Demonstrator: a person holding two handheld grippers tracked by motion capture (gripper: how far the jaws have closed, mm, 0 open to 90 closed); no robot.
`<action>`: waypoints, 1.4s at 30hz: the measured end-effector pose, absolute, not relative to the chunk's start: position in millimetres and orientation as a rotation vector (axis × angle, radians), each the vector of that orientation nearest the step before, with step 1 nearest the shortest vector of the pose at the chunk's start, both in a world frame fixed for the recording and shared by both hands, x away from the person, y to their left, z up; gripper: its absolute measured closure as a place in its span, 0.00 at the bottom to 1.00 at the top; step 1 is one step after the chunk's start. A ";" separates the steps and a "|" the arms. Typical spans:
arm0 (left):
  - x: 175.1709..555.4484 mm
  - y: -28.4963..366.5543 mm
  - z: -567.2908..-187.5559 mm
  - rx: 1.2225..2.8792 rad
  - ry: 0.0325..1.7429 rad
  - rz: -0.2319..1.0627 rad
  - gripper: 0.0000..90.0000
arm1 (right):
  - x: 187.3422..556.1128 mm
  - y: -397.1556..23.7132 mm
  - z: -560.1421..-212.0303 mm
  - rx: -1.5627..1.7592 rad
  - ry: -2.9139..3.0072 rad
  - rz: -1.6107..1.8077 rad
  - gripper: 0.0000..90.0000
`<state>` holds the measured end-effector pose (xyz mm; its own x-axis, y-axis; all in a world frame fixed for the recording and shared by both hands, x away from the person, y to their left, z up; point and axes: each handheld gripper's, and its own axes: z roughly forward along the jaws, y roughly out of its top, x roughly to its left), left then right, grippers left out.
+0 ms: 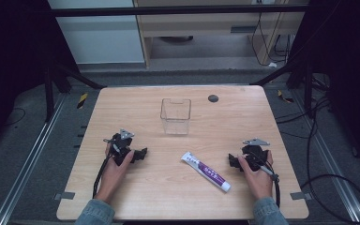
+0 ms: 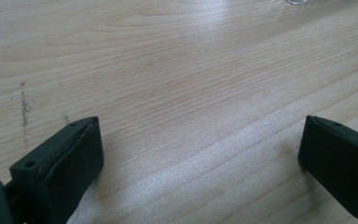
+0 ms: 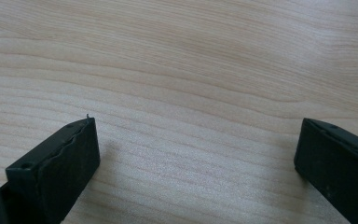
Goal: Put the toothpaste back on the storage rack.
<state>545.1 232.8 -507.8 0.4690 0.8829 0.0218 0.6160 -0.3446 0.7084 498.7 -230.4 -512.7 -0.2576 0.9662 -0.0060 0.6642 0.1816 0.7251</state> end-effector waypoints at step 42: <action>546.0 233.2 -507.9 2.084 1.231 0.539 0.00 | 452.9 -147.0 -447.8 1.119 2.450 0.836 0.38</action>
